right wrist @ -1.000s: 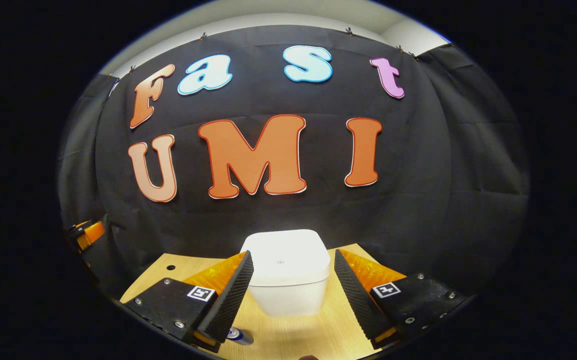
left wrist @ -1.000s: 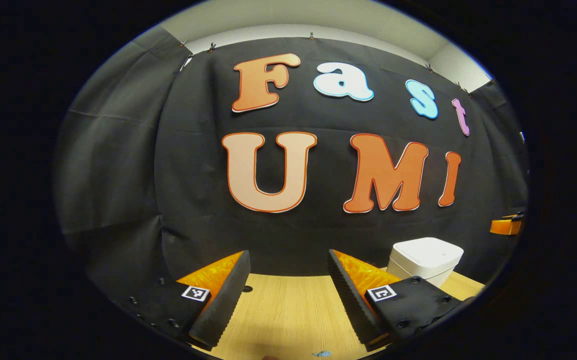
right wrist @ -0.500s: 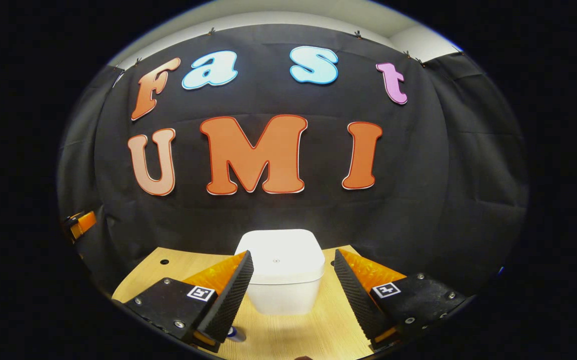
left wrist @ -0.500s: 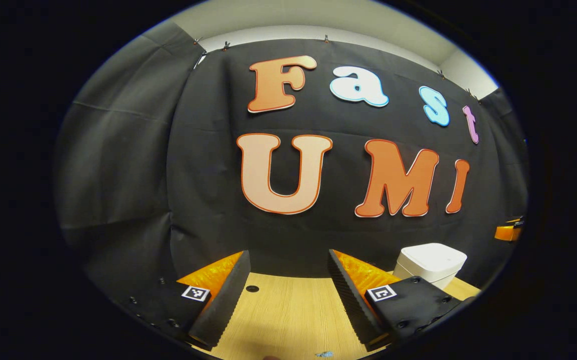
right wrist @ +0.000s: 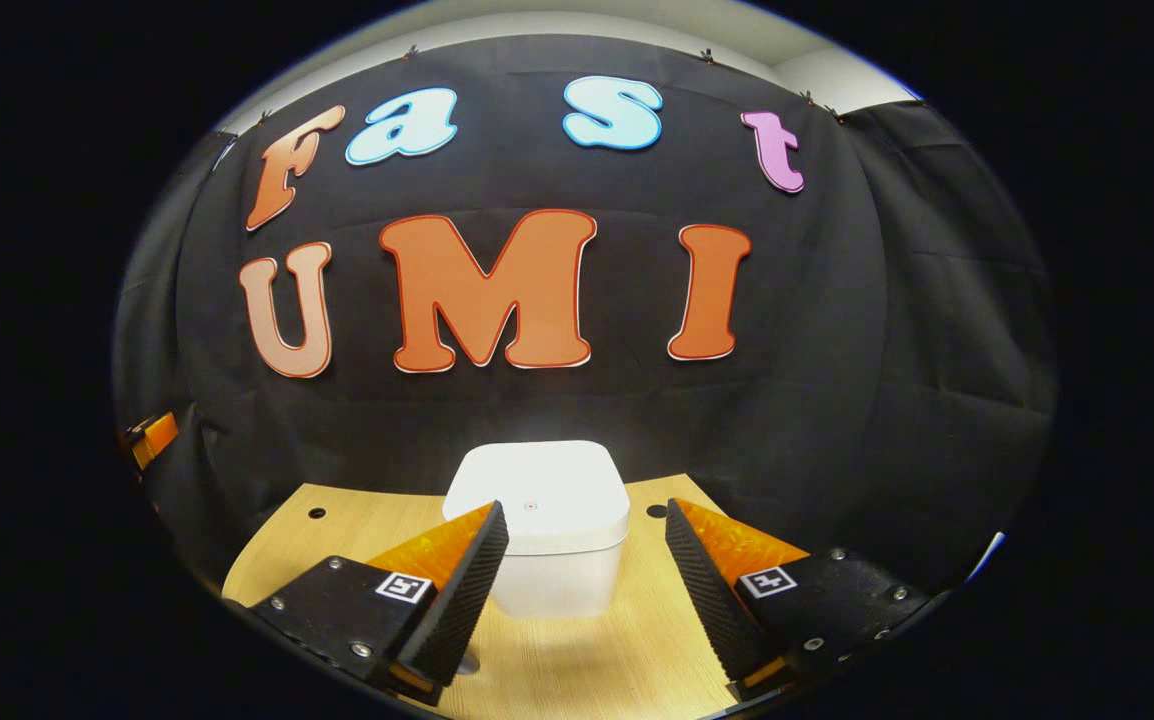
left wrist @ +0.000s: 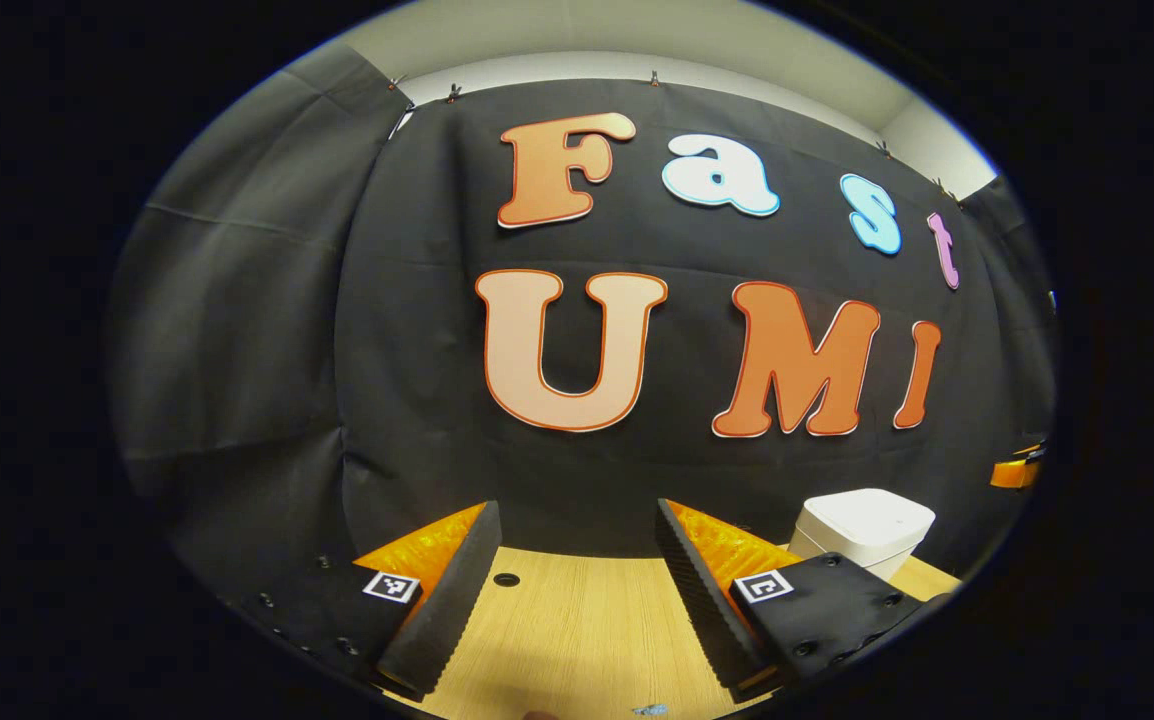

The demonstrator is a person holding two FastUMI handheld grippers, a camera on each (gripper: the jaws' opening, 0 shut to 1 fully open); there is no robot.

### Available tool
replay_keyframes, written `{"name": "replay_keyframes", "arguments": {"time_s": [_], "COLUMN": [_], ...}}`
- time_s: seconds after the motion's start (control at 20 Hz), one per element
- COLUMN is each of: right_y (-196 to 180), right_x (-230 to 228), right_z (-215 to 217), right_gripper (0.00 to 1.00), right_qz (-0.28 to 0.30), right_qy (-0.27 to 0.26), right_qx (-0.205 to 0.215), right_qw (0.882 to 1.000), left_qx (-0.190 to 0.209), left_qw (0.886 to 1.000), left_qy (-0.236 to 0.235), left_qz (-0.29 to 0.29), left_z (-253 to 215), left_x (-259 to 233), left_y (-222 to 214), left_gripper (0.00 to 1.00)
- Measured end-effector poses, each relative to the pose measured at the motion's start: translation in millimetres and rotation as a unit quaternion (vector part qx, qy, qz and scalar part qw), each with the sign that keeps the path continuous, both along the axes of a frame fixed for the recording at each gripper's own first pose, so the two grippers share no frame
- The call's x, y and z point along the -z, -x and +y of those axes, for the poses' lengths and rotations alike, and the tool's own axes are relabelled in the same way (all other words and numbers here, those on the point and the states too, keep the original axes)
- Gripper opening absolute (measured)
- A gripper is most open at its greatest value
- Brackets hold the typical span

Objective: Press the lid of the desktop garbage bin to open it, pick up the crumpled paper on the desktop and throw it into the bin, then pick up the pop can on the desktop and drop it into the bin, and finally close the garbage bin lid.

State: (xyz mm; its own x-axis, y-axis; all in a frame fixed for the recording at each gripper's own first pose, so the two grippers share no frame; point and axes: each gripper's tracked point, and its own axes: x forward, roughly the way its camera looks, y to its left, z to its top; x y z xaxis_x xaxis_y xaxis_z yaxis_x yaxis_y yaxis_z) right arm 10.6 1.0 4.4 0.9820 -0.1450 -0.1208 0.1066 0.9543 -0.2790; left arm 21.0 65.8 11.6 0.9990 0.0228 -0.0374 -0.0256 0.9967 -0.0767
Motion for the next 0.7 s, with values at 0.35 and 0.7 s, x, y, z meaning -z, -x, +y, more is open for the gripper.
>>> {"name": "replay_keyframes", "arguments": {"time_s": [0.35,0.7], "right_y": [-36.8,-96.0], "right_x": [-1.3,9.4], "right_z": [8.9,10.5], "right_gripper": [0.73,0.19], "right_qz": [0.081,0.188], "right_qy": [0.018,-0.007], "right_qx": [-0.02,-0.01], "right_qw": [0.996,0.982], "left_qx": [-0.002,-0.022], "left_qw": [1.0,0.999], "left_qy": [0.006,0.005], "left_qz": [0.018,0.038], "left_z": [8.6,30.9], "left_x": [15.5,33.3], "left_y": [-7.5,-7.7], "left_gripper": [0.98,0.99]}}
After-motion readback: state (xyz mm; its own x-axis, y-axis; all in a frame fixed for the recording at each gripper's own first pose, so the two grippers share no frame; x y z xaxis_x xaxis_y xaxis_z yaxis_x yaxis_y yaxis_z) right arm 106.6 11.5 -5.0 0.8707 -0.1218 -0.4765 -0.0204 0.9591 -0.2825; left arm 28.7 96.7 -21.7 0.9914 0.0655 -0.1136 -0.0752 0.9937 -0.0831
